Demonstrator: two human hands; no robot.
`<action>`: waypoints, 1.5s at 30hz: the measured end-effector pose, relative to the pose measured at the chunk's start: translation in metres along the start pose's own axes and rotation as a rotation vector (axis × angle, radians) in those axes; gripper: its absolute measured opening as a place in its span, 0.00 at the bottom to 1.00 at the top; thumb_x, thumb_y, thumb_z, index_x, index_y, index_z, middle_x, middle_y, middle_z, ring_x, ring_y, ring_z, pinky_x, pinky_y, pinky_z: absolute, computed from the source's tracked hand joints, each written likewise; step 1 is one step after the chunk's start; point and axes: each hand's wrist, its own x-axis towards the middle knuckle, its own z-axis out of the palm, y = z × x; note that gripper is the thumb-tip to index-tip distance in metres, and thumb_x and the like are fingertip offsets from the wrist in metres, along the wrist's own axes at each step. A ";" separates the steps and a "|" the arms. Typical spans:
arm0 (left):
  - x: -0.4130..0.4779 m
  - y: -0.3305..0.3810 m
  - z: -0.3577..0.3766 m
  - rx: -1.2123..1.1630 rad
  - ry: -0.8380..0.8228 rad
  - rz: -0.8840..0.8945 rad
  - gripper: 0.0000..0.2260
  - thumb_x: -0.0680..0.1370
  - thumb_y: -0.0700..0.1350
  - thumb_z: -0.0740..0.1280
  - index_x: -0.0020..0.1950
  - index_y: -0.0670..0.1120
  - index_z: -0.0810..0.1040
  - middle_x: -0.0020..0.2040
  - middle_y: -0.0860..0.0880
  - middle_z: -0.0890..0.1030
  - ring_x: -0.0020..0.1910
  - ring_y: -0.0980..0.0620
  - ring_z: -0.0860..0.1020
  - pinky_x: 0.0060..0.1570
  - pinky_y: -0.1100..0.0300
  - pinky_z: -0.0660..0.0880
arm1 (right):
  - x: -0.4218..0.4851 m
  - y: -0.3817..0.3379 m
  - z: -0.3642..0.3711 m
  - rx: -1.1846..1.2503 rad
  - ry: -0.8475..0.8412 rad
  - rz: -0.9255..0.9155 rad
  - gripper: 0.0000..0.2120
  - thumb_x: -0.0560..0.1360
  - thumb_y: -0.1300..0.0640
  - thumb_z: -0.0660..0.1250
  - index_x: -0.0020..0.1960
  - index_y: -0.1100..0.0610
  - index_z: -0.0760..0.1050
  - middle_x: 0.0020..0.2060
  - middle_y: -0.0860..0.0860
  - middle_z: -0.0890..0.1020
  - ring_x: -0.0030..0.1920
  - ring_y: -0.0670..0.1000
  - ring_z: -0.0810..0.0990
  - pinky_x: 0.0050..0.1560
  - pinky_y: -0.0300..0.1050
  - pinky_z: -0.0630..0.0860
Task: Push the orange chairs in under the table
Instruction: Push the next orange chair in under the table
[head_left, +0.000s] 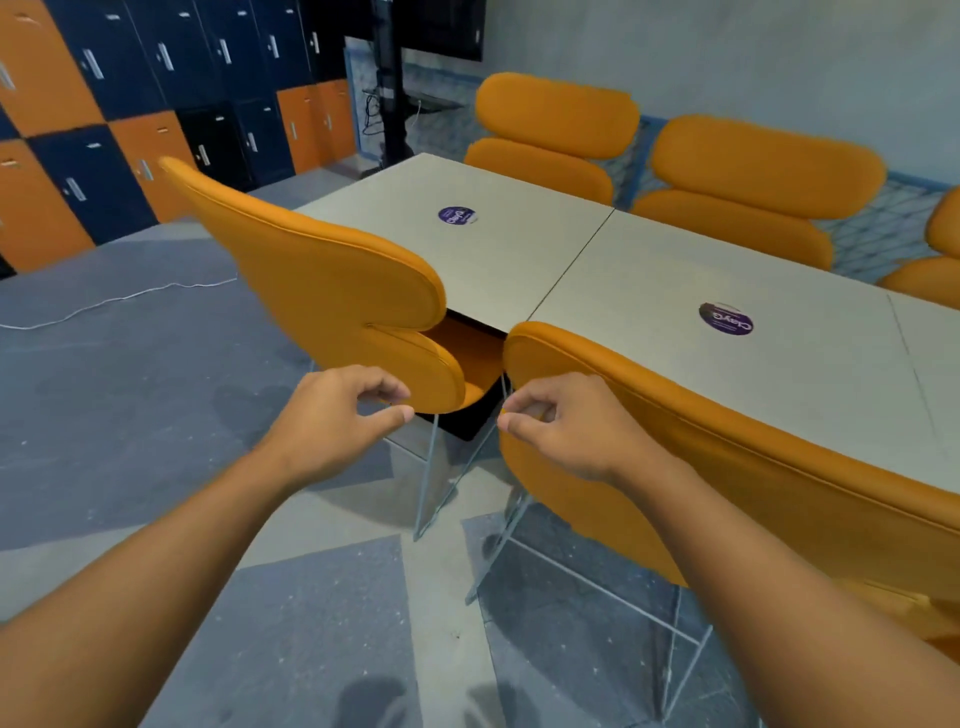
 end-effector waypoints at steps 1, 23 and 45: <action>-0.001 -0.013 -0.009 -0.004 0.002 -0.002 0.07 0.74 0.51 0.72 0.50 0.53 0.82 0.47 0.59 0.82 0.47 0.69 0.76 0.42 0.75 0.67 | 0.008 -0.008 0.011 -0.004 -0.005 0.011 0.10 0.78 0.46 0.70 0.54 0.49 0.84 0.48 0.43 0.85 0.42 0.37 0.76 0.44 0.40 0.72; 0.099 -0.200 -0.160 -0.046 0.021 0.056 0.06 0.75 0.50 0.72 0.50 0.51 0.83 0.46 0.58 0.82 0.49 0.62 0.78 0.44 0.74 0.67 | 0.224 -0.178 0.092 -0.034 0.185 -0.067 0.12 0.76 0.42 0.70 0.53 0.48 0.85 0.47 0.40 0.85 0.49 0.43 0.82 0.52 0.51 0.81; 0.348 -0.281 -0.219 0.102 0.083 0.121 0.07 0.76 0.52 0.69 0.51 0.52 0.82 0.50 0.55 0.82 0.51 0.55 0.77 0.51 0.60 0.72 | 0.427 -0.153 0.097 -0.162 -0.303 0.290 0.43 0.64 0.26 0.71 0.74 0.45 0.69 0.66 0.48 0.77 0.61 0.53 0.77 0.60 0.52 0.77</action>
